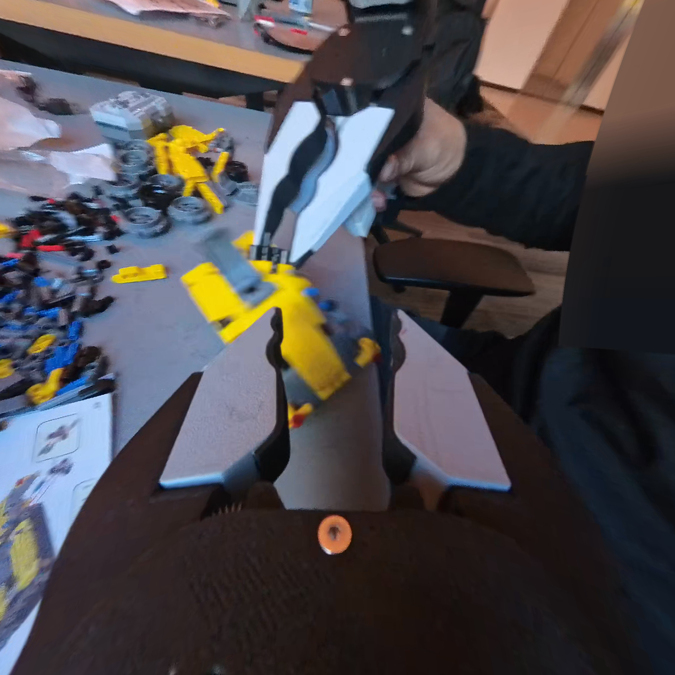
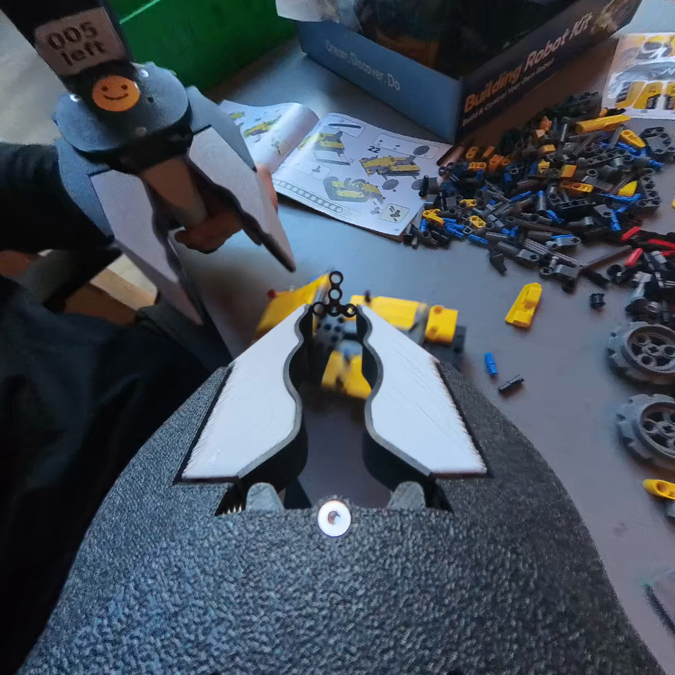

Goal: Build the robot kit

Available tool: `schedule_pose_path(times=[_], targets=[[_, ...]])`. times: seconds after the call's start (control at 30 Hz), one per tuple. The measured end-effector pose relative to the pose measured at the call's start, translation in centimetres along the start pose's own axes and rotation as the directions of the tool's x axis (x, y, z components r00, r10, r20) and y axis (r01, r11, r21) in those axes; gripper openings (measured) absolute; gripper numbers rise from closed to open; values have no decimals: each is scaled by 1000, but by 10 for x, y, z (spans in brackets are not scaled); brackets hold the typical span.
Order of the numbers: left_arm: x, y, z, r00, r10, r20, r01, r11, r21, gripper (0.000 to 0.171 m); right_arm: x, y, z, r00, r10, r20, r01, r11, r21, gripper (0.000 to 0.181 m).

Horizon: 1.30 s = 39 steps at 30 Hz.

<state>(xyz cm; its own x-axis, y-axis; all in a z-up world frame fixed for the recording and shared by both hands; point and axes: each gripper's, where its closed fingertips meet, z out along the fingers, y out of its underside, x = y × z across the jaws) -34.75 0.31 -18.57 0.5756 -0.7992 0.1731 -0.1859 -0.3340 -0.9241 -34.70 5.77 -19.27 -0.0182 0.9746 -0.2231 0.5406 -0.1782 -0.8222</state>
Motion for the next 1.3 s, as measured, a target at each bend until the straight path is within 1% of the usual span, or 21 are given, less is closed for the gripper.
schedule_pose_path(times=[0.07,0.1,0.17,0.23,0.27,0.33,0.47,0.57,0.6,0.67,0.7,0.77,0.8,0.87,0.97,1.0,1.03,1.1,1.17,1.23,1.3], targets=[[-23,15,4,991,63,117,-56,997,-62,47,9,9,2,1000,-8,-24,8,999,33,23],[-32,29,7,987,81,139,-64,991,-120,42,7,10,2,1000,18,8,-19,997,71,24],[-31,39,12,996,-21,90,38,981,-192,51,11,14,-2,997,73,18,-74,990,116,24],[-30,28,10,992,-84,95,98,983,-157,52,15,12,-9,997,78,4,-77,982,171,24],[-33,21,7,984,-99,147,119,983,-137,59,16,11,-12,997,83,5,-82,979,185,24],[-36,11,8,959,-104,264,143,980,-135,89,16,8,-12,996,90,19,-92,976,199,24],[-2,10,45,949,-106,298,148,981,-122,90,9,-7,-19,999,32,29,-38,969,242,24],[-10,29,59,904,39,425,67,971,-230,68,6,-10,-30,1000,3,24,-10,964,267,24],[-10,30,61,904,37,427,67,971,-228,67,4,-9,-36,1000,-8,24,1,961,278,24],[-9,25,59,914,-93,396,169,972,-161,51,3,-3,-53,999,-30,11,25,954,300,24],[-11,24,57,906,-193,377,254,960,-118,49,4,1,-63,999,-35,-1,34,950,310,24],[-16,20,51,856,-421,301,440,898,4,46,11,13,-82,999,-30,-34,39,943,329,23],[-20,19,48,811,-525,258,529,847,61,46,16,22,-88,999,-15,-49,30,945,326,24],[-26,18,41,688,-708,157,691,706,154,46,21,38,-91,999,22,-38,-10,954,298,24],[-33,16,28,494,-869,18,825,476,304,44,23,47,-74,994,112,-18,-104,965,240,24],[-33,17,25,448,-894,-30,847,413,335,44,25,49,-62,989,146,-31,-137,969,206,23],[-33,18,23,420,-905,-60,860,377,343,44,27,51,-49,985,161,-55,-151,975,164,23],[-31,20,22,437,-899,-33,847,399,351,44,29,56,-24,981,176,-82,-169,982,85,23],[-29,20,23,495,-868,30,815,476,332,44,26,58,-4,977,207,-58,-206,978,30,23],[-34,24,18,552,-827,109,768,555,320,47,20,56,11,967,256,-7,-256,967,19,23],[-37,26,13,575,-807,137,747,585,314,45,14,47,16,959,282,32,-283,957,60,23]])
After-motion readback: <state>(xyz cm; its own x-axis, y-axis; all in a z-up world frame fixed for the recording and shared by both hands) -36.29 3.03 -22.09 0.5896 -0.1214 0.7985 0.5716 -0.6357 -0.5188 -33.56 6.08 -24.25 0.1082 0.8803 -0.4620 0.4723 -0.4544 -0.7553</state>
